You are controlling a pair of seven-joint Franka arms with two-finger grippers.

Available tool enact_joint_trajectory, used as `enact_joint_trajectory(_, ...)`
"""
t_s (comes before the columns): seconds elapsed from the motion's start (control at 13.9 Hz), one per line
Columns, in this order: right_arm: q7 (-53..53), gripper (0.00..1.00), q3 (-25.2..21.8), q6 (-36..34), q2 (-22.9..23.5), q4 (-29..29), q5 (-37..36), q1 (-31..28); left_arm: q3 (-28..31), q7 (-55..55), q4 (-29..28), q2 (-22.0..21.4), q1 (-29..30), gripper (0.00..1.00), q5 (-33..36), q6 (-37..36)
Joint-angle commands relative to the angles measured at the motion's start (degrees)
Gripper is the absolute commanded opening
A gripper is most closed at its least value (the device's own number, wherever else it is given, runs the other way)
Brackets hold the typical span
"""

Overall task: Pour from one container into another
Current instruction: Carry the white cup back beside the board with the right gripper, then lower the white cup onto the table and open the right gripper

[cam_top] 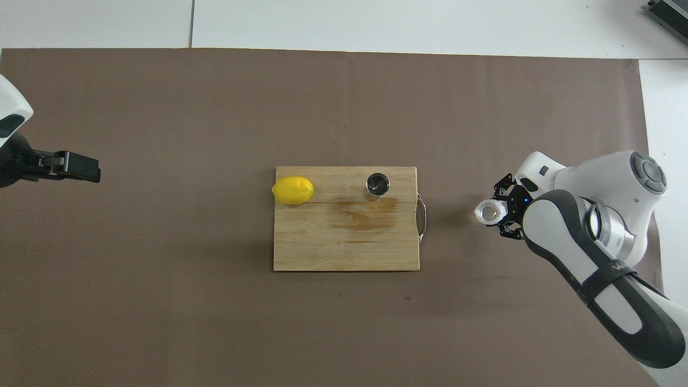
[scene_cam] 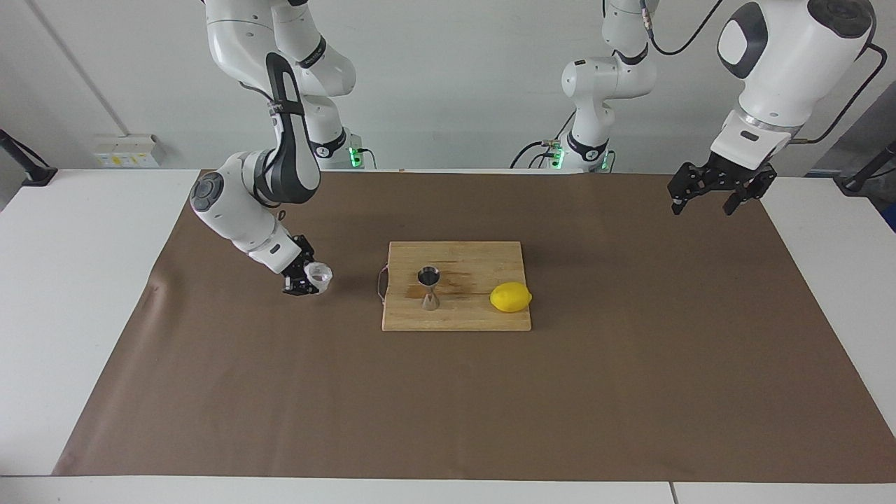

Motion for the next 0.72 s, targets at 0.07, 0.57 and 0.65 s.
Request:
enact_joint_trajectory(0.07,-3.6,0.10,0.7,1.2,-2.6,-3.0,1.9,-1.3,0.2,0.2,-1.5,-1.5,0.1,1.00,-0.7,-0.3)
enact_joint_trajectory(0.57,-5.5,1.00,0.6,0.7,-2.6,-3.0,1.0,-2.9,0.2,0.2,-1.5,-1.5,0.1,1.00,-0.7,-0.3)
enact_joint_trajectory(0.65,-5.4,1.00,0.6,0.6,-2.6,-2.8,1.0,-3.0,0.2,0.2,-1.5,-1.5,0.1,1.00,-0.7,-0.3)
